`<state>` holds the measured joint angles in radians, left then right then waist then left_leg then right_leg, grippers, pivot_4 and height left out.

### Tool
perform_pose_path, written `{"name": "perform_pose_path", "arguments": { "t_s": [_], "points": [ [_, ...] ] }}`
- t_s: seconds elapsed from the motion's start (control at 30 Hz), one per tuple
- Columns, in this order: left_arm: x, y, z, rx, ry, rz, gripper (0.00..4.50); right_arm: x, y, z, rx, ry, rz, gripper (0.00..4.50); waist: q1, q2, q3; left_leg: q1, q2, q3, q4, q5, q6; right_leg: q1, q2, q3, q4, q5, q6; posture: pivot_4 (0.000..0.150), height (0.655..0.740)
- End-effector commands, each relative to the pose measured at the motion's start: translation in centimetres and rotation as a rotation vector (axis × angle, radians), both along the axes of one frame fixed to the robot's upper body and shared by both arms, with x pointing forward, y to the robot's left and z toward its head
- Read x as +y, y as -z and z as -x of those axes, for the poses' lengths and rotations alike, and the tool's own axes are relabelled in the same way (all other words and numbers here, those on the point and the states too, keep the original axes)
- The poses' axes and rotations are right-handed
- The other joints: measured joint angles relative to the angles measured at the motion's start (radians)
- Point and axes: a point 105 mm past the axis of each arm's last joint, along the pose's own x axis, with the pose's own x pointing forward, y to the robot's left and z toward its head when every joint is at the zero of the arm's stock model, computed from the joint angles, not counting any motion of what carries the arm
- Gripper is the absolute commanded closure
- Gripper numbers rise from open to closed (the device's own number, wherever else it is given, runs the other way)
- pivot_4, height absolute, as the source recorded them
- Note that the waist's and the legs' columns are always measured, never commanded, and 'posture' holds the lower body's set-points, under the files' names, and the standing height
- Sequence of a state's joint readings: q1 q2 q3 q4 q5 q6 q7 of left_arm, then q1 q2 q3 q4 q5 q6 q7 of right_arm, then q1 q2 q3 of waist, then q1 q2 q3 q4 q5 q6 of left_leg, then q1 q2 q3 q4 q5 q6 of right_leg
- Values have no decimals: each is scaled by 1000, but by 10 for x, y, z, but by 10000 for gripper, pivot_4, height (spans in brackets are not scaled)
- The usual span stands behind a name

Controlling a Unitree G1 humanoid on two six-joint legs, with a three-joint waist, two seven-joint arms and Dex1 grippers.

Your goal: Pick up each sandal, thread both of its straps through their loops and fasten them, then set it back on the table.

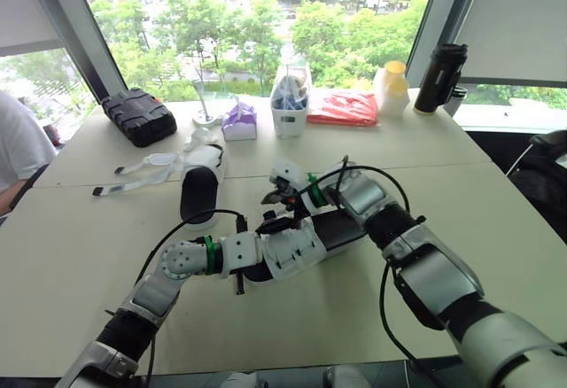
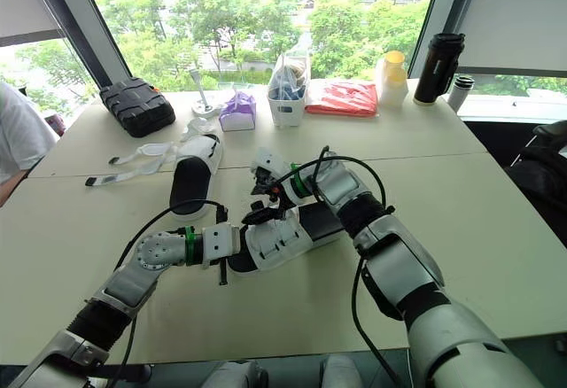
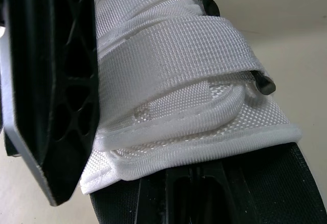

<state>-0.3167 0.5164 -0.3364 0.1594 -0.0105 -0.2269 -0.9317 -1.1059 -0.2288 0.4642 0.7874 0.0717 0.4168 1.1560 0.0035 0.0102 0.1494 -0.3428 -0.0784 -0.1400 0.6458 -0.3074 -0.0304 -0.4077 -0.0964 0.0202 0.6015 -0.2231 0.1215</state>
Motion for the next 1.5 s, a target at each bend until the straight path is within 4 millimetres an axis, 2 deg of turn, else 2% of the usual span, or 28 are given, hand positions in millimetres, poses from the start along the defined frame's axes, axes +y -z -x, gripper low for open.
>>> {"name": "perform_pose_path", "arguments": {
  "t_s": [0.03, 0.3, 0.33, 0.4, 0.63, 0.67, 0.73, 0.87, 1.03, 1.1, 1.27, 1.4, 1.5],
  "points": [
    [17, 61, 22, 208, -27, -180, 45000, -1, -11, -1, 32, -25, -7, 1093, 0, 0, 0, 0, 0, 0, 0, 0, 0, 0, 0, 0, 0, 0, 0, 1500, 7400],
    [16, 62, 23, 206, -29, -179, 45000, -7, -14, 9, 171, -56, -13, 1093, -1, 0, 0, 0, 0, 0, -1, 0, 0, 0, 0, 0, 0, 0, 0, 1500, 7400],
    [16, 61, 23, 206, -29, -178, 45000, -6, -14, 9, 174, -55, -18, 3360, -1, 0, 0, 0, 0, 0, -1, 0, 0, 0, 0, 0, 0, 0, 0, 1500, 7400],
    [15, 62, 23, 205, -28, -179, 45000, -4, -16, 9, 181, -48, -32, 9501, -2, 0, 0, 0, 0, 0, -1, 0, 0, 0, 0, 0, 0, 0, 0, 1500, 7400],
    [15, 63, 24, 204, -15, -192, 45000, 0, -25, 8, 177, -45, -55, 41716, -2, 0, 0, 0, 0, 0, -1, 0, 0, 0, 0, 0, 0, 0, 0, 1500, 7400],
    [15, 63, 24, 203, -14, -193, 45000, -1, -26, 8, 177, -48, -58, 44839, -3, 0, 0, 0, 0, 0, -1, 0, 0, 0, 0, 0, 0, 0, 0, 1500, 7400],
    [15, 64, 25, 200, -3, -205, 45000, -3, -34, 10, 177, -69, -75, 44839, -3, 0, 0, 0, 0, 0, -1, 0, 0, 0, 0, 0, 0, 0, 0, 1500, 7400],
    [14, 68, 30, 200, 41, -236, 45000, -6, -67, 21, 163, -148, -153, 44839, 0, 1, 0, -1, 0, 0, -1, 0, 0, 0, 0, 0, 0, 0, 0, 1500, 7400],
    [13, 75, 36, 209, 82, -268, 45000, -10, -96, 39, 108, -242, -194, 44839, 0, 0, 0, -4, 0, 0, -1, 0, 0, 0, 0, 0, 0, 0, 0, 1500, 7400],
    [14, 79, 39, 214, 99, -284, 45000, -10, -100, 43, 97, -256, -199, 44839, -2, 0, 0, -4, 0, 0, 0, 0, 0, 0, 0, 0, 0, 0, 0, 1500, 7400],
    [16, 84, 41, 215, 121, -309, 45000, -7, -91, 38, 87, -237, -183, 44839, -3, 0, 0, -4, 0, 0, 0, 0, 0, 0, 0, 0, 0, 0, 0, 1500, 7400],
    [16, 84, 43, 216, 124, -308, 45000, -3, -62, 18, 75, -166, -123, 44839, -4, 0, 0, -2, 0, 0, -1, 0, 0, 0, 0, 0, 0, 0, 0, 1500, 7400],
    [17, 84, 44, 219, 123, -307, 45000, 0, -48, 9, 64, -138, -98, 44839, -9, 0, 0, 0, 0, 0, -1, 0, 0, 0, 0, 0, 0, 0, 0, 1500, 7400]
  ]
}}
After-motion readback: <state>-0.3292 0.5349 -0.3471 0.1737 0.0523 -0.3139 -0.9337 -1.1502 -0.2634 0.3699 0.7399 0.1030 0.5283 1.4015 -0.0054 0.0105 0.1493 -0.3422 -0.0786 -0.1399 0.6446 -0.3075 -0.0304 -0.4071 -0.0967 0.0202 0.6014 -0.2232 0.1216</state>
